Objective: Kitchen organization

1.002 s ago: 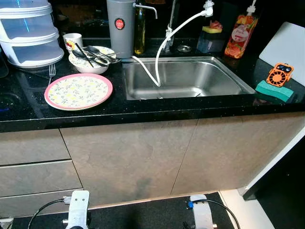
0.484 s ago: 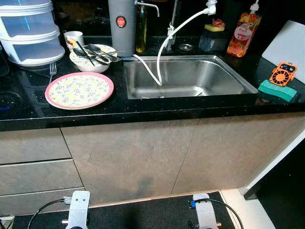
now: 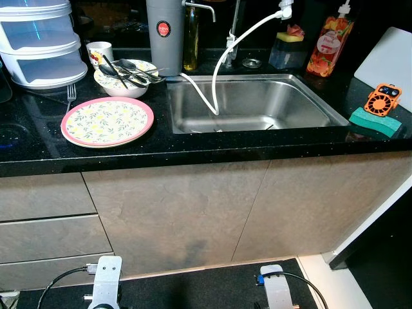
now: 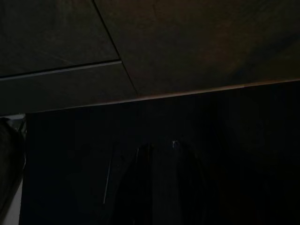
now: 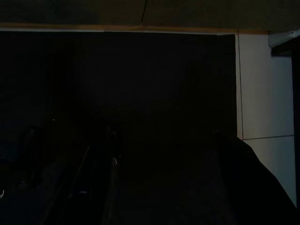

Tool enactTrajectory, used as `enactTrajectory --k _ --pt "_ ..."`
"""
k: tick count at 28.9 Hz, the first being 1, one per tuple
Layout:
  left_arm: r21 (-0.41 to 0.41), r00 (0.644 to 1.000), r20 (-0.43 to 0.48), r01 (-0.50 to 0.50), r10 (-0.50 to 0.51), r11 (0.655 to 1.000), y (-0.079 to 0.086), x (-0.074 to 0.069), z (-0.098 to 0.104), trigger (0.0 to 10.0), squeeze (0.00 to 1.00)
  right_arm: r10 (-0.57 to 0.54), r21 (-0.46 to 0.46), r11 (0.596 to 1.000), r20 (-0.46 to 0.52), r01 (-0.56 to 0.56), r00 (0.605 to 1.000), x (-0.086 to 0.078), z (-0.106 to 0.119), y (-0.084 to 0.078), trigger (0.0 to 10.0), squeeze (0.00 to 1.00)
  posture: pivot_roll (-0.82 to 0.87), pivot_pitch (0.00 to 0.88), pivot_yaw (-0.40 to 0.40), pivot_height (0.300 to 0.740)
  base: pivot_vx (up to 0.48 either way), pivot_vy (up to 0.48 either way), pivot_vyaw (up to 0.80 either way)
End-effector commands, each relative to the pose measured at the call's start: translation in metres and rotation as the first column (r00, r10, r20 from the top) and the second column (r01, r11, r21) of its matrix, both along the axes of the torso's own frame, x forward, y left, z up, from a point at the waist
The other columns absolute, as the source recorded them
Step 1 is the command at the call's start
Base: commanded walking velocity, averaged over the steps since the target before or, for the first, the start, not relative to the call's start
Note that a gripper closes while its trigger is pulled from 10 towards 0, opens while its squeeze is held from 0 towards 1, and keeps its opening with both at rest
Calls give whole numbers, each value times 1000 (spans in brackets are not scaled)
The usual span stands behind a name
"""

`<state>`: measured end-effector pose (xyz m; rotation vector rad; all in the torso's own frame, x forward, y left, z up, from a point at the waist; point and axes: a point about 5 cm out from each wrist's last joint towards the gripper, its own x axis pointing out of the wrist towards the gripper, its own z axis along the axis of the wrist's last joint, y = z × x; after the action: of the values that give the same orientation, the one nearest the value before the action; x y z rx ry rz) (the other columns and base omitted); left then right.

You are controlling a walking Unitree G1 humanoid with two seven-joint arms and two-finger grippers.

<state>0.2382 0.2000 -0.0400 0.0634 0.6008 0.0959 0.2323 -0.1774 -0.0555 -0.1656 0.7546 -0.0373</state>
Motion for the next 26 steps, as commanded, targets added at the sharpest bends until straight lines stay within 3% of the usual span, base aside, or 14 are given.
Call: enactTrajectory --k 1,26 --pt "0 1000 -27 -3 3 1000 -1 -5 -4 10000 0 -2 -12 1000 -17 2 1000 -6 -3 -4 10000 0 -2 131 -21 740 0 0 0" --pt "-21 999 -49 -10 9 1000 -3 -7 -7 10000 0 -18 -2 1000 -20 18 1000 -7 -4 -6 10000 0 -2 133 -26 740 0 0 0"
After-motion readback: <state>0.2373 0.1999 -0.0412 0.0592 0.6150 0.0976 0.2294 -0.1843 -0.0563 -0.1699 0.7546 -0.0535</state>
